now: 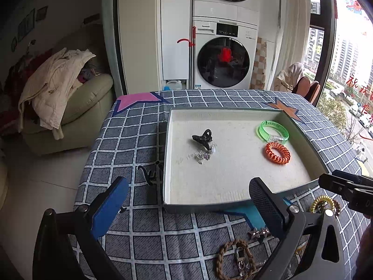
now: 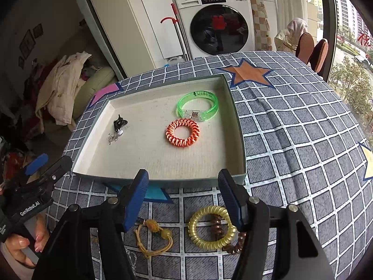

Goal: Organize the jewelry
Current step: 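Move both grippers back toward the yellow and brown coil hair ties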

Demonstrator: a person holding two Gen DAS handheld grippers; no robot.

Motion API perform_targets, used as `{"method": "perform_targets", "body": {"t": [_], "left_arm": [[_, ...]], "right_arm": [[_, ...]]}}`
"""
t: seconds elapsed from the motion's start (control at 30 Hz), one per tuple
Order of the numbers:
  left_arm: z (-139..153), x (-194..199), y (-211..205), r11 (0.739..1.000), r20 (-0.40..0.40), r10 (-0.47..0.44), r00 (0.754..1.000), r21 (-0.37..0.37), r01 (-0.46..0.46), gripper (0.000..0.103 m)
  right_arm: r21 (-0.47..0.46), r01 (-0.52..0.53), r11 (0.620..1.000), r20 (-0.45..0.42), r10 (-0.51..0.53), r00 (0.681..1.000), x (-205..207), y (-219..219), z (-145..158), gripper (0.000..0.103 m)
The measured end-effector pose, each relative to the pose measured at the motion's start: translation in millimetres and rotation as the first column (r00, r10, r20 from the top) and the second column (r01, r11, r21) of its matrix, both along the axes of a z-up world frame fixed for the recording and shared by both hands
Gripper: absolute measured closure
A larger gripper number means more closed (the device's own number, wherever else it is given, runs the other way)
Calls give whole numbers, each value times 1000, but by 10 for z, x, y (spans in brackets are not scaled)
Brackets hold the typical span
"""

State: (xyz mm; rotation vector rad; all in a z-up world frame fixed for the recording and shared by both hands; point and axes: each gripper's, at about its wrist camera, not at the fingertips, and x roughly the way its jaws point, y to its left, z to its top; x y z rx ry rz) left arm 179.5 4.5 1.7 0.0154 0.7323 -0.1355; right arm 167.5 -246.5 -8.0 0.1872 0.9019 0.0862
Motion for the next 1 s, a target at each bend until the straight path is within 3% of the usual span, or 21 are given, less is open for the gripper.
{"method": "perform_targets", "body": {"t": [0.13,0.4,0.47,0.6,0.77,1.0], "left_arm": [[-66,-151,48,1000,-19,11,1000,2,-11,0],[-310,-403,87,999,-124,-2,992,-38,-3,0],[-378,-456,89,999,-148,0,989,-35,-5,0],[-491,-546,84,1000,-178,22,984,3,-22,0],[-555,-620,158,998,-189,59,980,-11,-63,0],[-615,-593,184,998,-228,46,973,-24,-53,0]], "right_arm": [[-14,-13,1000,3,13,1000,-205,8,-8,22],[13,-24,1000,41,23,999,-596,-23,-68,17],[23,-17,1000,51,15,999,-671,-37,-88,0],[24,-10,1000,43,8,999,-798,-54,-137,0],[4,4,1000,-27,-4,1000,-895,-92,-263,0],[15,66,998,-66,-65,996,-1008,-240,-372,0]]}}
